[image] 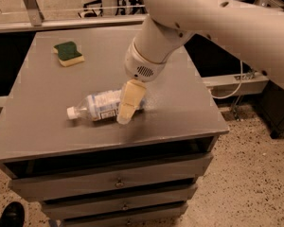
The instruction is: Knock blue plastic bottle over
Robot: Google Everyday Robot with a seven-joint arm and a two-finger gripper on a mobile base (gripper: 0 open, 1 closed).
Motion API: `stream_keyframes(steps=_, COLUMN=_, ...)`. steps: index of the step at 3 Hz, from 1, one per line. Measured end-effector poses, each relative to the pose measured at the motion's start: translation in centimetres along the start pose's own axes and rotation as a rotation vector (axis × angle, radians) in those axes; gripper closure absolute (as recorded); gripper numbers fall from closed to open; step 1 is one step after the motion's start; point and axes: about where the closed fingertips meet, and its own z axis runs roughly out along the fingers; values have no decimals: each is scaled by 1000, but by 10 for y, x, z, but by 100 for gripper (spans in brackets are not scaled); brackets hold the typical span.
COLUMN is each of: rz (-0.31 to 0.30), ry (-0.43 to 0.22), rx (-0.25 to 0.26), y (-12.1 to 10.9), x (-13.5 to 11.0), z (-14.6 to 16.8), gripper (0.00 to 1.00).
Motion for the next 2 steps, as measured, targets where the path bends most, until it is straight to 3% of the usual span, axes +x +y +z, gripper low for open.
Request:
stream_keyframes(steps=1, rz=69, ry=-70, rx=26, y=3, x=19, z=-19, gripper=0)
stream_keyframes(steps=2, rz=129, ry=-187, rx=71, y=-1, x=43, z=-39, gripper=0)
